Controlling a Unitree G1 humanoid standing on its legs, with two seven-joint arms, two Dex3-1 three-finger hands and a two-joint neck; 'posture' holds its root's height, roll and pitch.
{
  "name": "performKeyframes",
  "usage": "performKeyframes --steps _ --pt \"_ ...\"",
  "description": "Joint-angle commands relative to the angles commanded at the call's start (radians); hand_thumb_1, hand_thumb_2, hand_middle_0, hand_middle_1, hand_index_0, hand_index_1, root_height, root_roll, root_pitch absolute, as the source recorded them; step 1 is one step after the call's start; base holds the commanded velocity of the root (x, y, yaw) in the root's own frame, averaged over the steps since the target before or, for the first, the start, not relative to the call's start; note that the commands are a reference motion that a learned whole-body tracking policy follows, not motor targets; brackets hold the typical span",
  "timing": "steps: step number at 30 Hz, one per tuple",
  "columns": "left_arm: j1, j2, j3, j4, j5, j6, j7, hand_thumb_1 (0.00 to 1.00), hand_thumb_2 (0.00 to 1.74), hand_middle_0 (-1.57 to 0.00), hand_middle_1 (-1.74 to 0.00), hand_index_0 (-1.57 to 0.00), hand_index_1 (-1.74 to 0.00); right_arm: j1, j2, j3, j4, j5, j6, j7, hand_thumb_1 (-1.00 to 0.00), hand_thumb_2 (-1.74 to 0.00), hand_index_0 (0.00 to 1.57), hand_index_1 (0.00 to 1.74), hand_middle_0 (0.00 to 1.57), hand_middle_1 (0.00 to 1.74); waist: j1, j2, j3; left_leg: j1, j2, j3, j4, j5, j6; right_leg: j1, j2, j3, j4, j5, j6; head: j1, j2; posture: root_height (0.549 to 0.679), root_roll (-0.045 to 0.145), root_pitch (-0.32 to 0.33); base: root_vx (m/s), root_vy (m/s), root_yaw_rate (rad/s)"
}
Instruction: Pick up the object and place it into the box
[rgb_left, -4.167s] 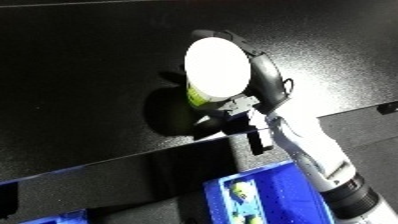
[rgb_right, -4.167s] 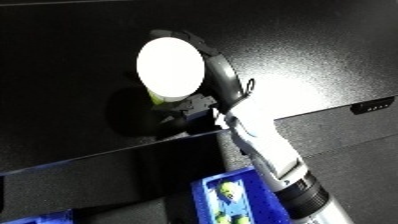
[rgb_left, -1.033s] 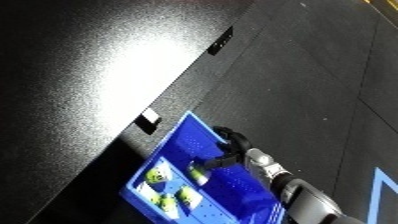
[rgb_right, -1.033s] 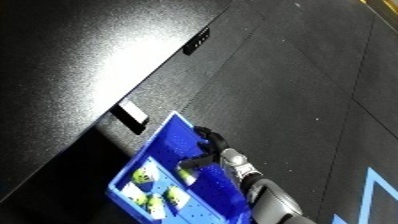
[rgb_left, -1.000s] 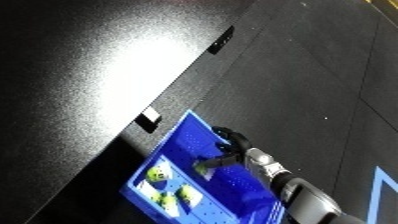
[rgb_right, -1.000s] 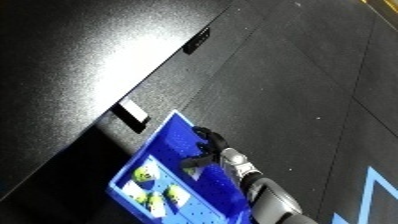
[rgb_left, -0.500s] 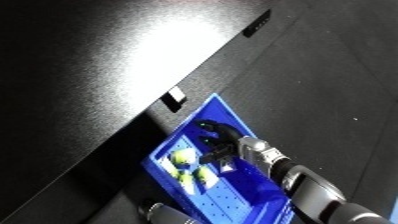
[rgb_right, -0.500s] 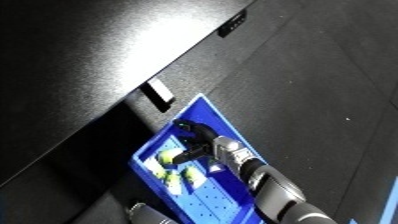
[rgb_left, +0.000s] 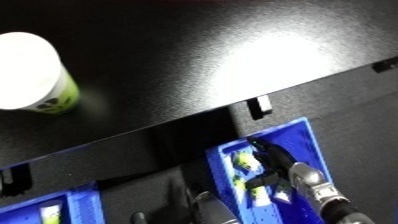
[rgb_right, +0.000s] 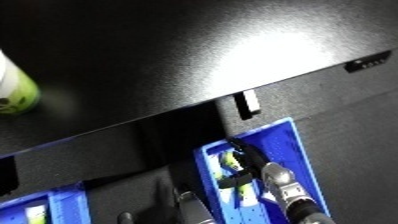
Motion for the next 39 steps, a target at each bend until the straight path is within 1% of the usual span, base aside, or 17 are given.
performKeyframes --steps 4,7,10,13,15,18,19,21,23,26,28,29,31,34,36,39 --pt "-0.016 0.01 -0.001 0.005 0.019 0.004 -0.008 0.0 0.0 0.0 0.0 0.0 0.0 -0.008 0.021 0.012 0.018 -0.015 0.008 -0.018 0.0 0.0 0.0 0.0 0.0 0.0 0.013 -0.001 0.003 -0.005 0.004 -0.007 -0.011 0.021 -0.0053 -0.002 -0.0113 -0.014 0.007 0.002 0.0064 -0.118 0.052 0.628 0.051 -0.021 0.007 -0.048 0.16" --pt "-0.028 0.019 -0.006 -0.004 0.032 0.016 -0.009 0.0 0.0 0.0 0.0 0.0 0.0 -0.011 0.034 0.024 0.016 -0.027 0.02 -0.042 0.0 0.0 0.0 0.0 0.0 0.0 0.023 -0.002 0.009 -0.008 0.008 -0.011 -0.019 0.036 -0.0087 -0.006 -0.0203 -0.025 0.016 0.002 0.0107 -0.194 0.089 0.629 0.048 -0.023 0.007 -0.042 0.18" --pt "-0.036 0.028 -0.01 -0.014 0.04 0.022 -0.013 0.0 0.0 0.0 0.0 0.0 0.0 -0.011 0.043 0.038 0.01 -0.037 0.025 -0.061 0.0 0.0 0.0 0.0 0.0 0.0 0.032 -0.004 0.014 -0.014 0.009 -0.015 -0.022 0.045 -0.0097 -0.009 -0.0273 -0.035 0.026 0.0 0.0137 -0.267 0.125 0.629 0.047 -0.023 0.005 -0.039 0.149" --pt "-0.041 0.039 -0.013 -0.02 0.044 0.024 -0.019 0.0 0.0 0.0 0.0 0.0 0.0 -0.009 0.049 0.055 -0.002 -0.04 0.03 -0.083 0.0 0.0 0.0 0.0 0.0 0.0 0.04 -0.007 0.021 -0.022 0.009 -0.017 -0.013 0.044 -0.0089 -0.009 -0.0337 -0.041 0.035 -0.004 0.0149 -0.332 0.151 0.627 0.046 -0.024 0.003 -0.033 0.114" --pt "-0.042 0.045 -0.012 -0.023 0.045 0.024 -0.023 0.0 0.0 0.0 0.0 0.0 0.0 -0.006 0.052 0.064 -0.01 -0.033 0.033 -0.095 0.0 0.0 0.0 0.0 0.0 0.0 0.044 -0.01 0.024 -0.026 0.009 -0.019 -0.001 0.038 -0.0072 -0.008 -0.0363 -0.043 0.038 -0.008 0.015 -0.368 0.161 0.626 0.046 -0.025 0.007 -0.024 0.07" --pt "-0.038 0.054 -0.008 -0.028 0.048 0.022 -0.027 0.0 0.0 0.0 0.0 0.0 0.0 0.002 0.057 0.072 -0.018 -0.024 0.032 -0.105 0.0 0.0 0.0 0.0 0.0 0.0 0.049 -0.015 0.03 -0.032 0.008 -0.02 0.016 0.029 -0.003 -0.006 -0.0381 -0.046 0.043 -0.012 0.015 -0.412 0.165 0.624 0.045 -0.027 0.01 -0.013 0.02" --pt "-0.036 0.058 -0.006 -0.03 0.05 0.022 -0.027 0.0 0.0 0.0 0.0 0.0 0.0 0.005 0.058 0.074 -0.02 -0.022 0.032 -0.107 0.0 0.0 0.0 0.0 0.0 0.0 0.05 -0.016 0.031 -0.034 0.009 -0.02 0.02 0.026 -0.0017 -0.006 -0.0387 -0.047 0.044 -0.013 0.0153 -0.422 0.16 0.624 0.044 -0.027 0.008 -0.006 -0.012" --pt "-0.032 0.065 -0.004 -0.036 0.053 0.021 -0.03 0.0 0.0 0.0 0.0 0.0 0.0 0.008 0.061 0.079 -0.021 -0.019 0.033 -0.11 0.0 0.0 0.0 0.0 0.0 0.0 0.054 -0.019 0.033 -0.038 0.01 -0.02 0.027 0.023 0.0002 -0.006 -0.0397 -0.049 0.046 -0.015 0.0163 -0.45 0.125 0.623 0.043 -0.026 0.003 0.003 -0.034" --pt "-0.033 0.071 -0.005 -0.044 0.053 0.022 -0.031 0.0 0.0 0.0 0.0 0.0 0.0 0.006 0.061 0.084 -0.017 -0.015 0.036 -0.11 0.0 0.0 0.0 0.0 0.0 0.0 0.057 -0.021 0.034 -0.042 0.01 -0.021 0.03 0.021 0.0009 -0.007 -0.0406 -0.051 0.045 -0.015 0.0175 -0.474 0.072 0.623 0.041 -0.023 -0.007 0.005 -0.042" --pt "-0.043 0.075 -0.014 -0.055 0.042 0.025 -0.028 0.0 0.0 0.0 0.0 0.0 0.0 -0.005 0.066 0.094 0.0 -0.008 0.036 -0.11 0.0 0.0 0.0 0.0 0.0 0.0 0.062 -0.024 0.035 -0.049 0.01 -0.023 0.03 0.021 0.002 -0.01 -0.0419 -0.054 0.043 -0.016 0.0188 -0.497 -0.029 0.623 0.04 -0.019 -0.013 0.004 -0.019" --pt "-0.055 0.076 -0.021 -0.057 0.035 0.027 -0.025 0.0 0.0 0.0 0.0 0.0 0.0 -0.013 0.073 0.099 0.018 -0.003 0.03 -0.111 0.0 0.0 0.0 0.0 0.0 0.0 0.065 -0.026 0.035 -0.052 0.01 -0.025 0.03 0.02 0.0017 -0.009 -0.0441 -0.057 0.042 -0.017 0.0195 -0.511 -0.074 0.623 0.039 -0.017 -0.005 0.001 0.02" --pt "-0.061 0.076 -0.024 -0.056 0.034 0.026 -0.025 0.0 0.0 0.0 0.0 0.0 0.0 -0.015 0.077 0.1 0.028 -0.001 0.026 -0.111 0.0 0.0 0.0 0.0 0.0 0.0 0.067 -0.026 0.035 -0.053 0.011 -0.025 0.03 0.02 0.0015 -0.007 -0.0458 -0.059 0.042 -0.018 0.0198 -0.52 -0.088 0.623 0.039 -0.018 0.008 0.003 0.037" --pt "-0.07 0.073 -0.029 -0.054 0.038 0.022 -0.027 0.0 0.0 0.0 0.0 0.0 0.0 -0.017 0.083 0.1 0.045 0.0 0.017 -0.111 0.0 0.0 0.0 0.0 0.0 0.0 0.068 -0.027 0.035 -0.053 0.012 -0.026 0.03 0.018 0.0016 -0.005 -0.0499 -0.062 0.043 -0.02 0.0204 -0.54 -0.103 0.623 0.039 -0.019 0.021 0.009 0.044" --pt "-0.078 0.069 -0.037 -0.052 0.065 0.006 -0.05 0.0 0.0 0.0 0.0 0.0 0.0 -0.016 0.085 0.096 0.06 -0.001 0.01 -0.108 0.0 0.0 0.0 0.0 0.0 0.0 0.07 -0.028 0.035 -0.05 0.012 -0.025 0.034 0.013 0.005 -0.005 -0.0556 -0.064 0.048 -0.023 0.0221 -0.549 -0.109 0.622 0.038 -0.022 0.02 0.012 0.02" --pt "-0.08 0.071 -0.048 -0.058 0.09 -0.004 -0.081 0.0 0.0 0.0 0.0 0.0 0.0 -0.014 0.083 0.096 0.063 -0.002 0.009 -0.103 0.0 0.0 0.0 0.0 0.0 0.0 0.07 -0.029 0.035 -0.049 0.013 -0.024 0.036 0.009 0.007 -0.005 -0.0567 -0.064 0.049 -0.023 0.0238 -0.552 -0.105 0.622 0.037 -0.022 0.008 0.011 -0.019" --pt "-0.08 0.081 -0.075 -0.09 0.118 -0.001 -0.145 0.0 0.0 0.0 0.0 0.0 0.0 -0.007 0.075 0.098 0.059 0.0 0.008 -0.097 0.0 0.0 0.0 0.0 0.0 0.0 0.071 -0.028 0.035 -0.048 0.014 -0.024 0.034 0.008 0.0072 -0.003 -0.056 -0.065 0.045 -0.022 0.026 -0.553 -0.093 0.623 0.036 -0.021 -0.001 0.014 -0.028"
